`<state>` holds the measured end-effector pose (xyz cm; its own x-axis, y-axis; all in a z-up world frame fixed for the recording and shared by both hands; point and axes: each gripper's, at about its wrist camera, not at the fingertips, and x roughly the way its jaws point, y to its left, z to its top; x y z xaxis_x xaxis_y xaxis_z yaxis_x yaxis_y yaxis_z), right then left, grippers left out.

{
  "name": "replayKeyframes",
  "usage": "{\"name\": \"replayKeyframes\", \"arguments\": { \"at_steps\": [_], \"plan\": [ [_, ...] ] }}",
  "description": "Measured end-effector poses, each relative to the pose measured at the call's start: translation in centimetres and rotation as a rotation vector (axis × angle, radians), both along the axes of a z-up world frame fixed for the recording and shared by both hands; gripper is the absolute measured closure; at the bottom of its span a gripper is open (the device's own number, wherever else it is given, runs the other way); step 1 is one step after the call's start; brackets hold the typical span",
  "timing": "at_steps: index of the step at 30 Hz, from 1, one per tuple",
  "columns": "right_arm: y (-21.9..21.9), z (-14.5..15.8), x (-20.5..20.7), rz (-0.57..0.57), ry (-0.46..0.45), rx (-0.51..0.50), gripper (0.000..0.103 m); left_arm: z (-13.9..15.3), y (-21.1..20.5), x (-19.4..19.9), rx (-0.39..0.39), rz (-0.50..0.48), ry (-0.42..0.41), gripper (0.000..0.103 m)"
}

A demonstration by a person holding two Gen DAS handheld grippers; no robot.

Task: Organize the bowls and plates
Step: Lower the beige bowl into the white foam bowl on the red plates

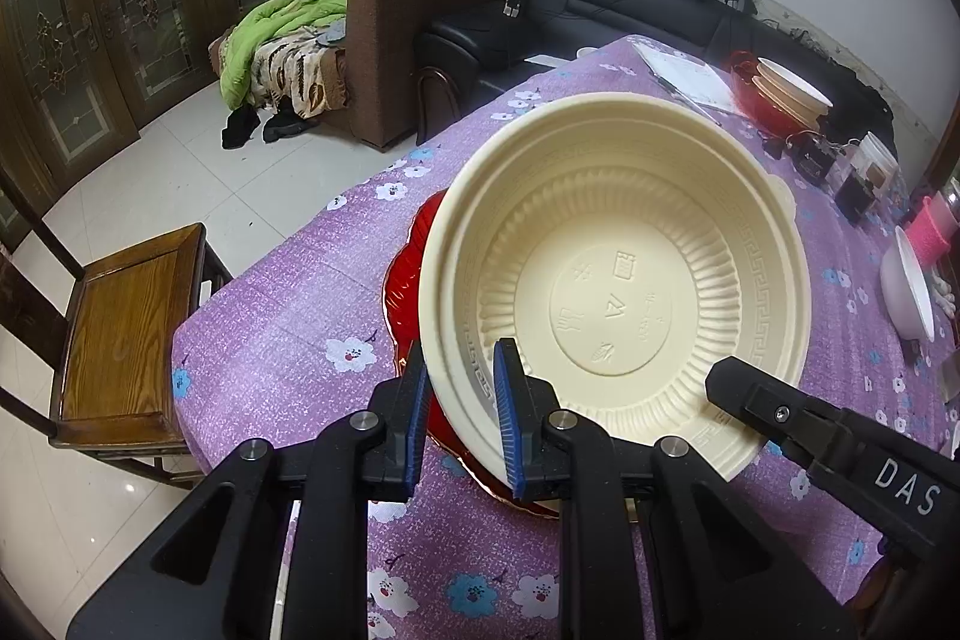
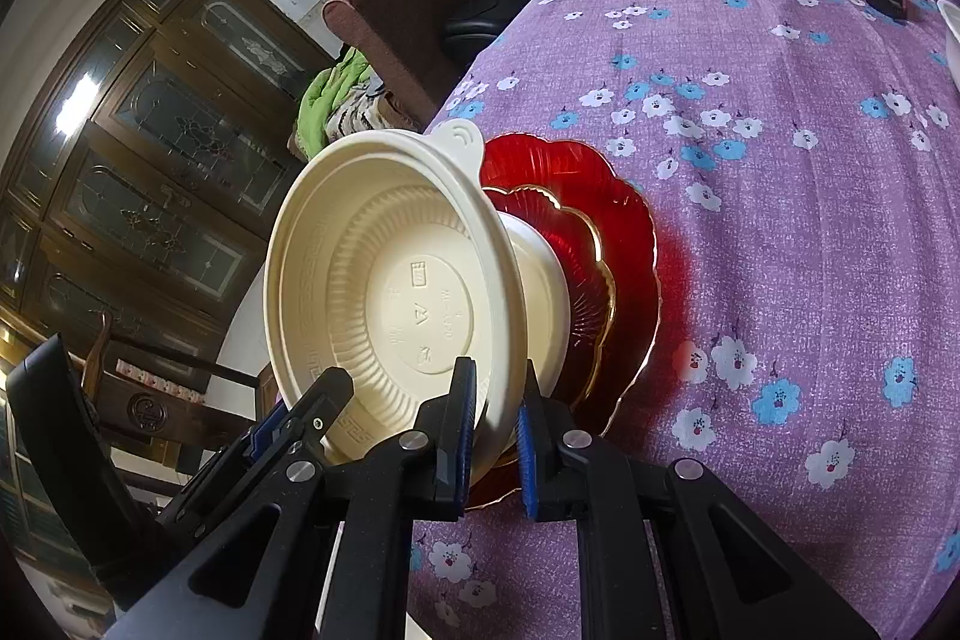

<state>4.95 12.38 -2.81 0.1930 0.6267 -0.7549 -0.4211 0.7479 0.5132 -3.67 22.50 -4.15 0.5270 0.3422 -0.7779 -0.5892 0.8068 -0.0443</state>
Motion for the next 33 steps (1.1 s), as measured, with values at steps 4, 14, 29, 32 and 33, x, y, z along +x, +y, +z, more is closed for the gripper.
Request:
{"name": "replayKeyframes", "arguments": {
  "at_steps": [4, 14, 29, 32, 33],
  "plan": [
    [0.07, -0.07, -0.02, -0.002, 0.002, -0.005, 0.090, 0.12, -0.02, 0.04, 0.001, 0.000, 0.000, 0.085],
    [0.16, -0.27, -0.02, -0.004, 0.008, -0.011, 0.088, 0.14, 0.01, 0.25, -0.005, 0.001, 0.001, 0.085],
    [0.14, -0.17, -0.02, -0.010, 0.005, -0.010, 0.088, 0.05, -0.09, 0.43, 0.004, 0.003, 0.000, 0.085],
    [0.16, -0.18, -0.07, -0.011, 0.005, -0.012, 0.088, 0.05, -0.08, 0.41, 0.002, 0.004, 0.000, 0.085],
    [0.12, -0.21, -0.12, -0.011, 0.005, -0.012, 0.088, 0.06, -0.07, 0.41, 0.004, 0.004, 0.001, 0.085]
  ]
}}
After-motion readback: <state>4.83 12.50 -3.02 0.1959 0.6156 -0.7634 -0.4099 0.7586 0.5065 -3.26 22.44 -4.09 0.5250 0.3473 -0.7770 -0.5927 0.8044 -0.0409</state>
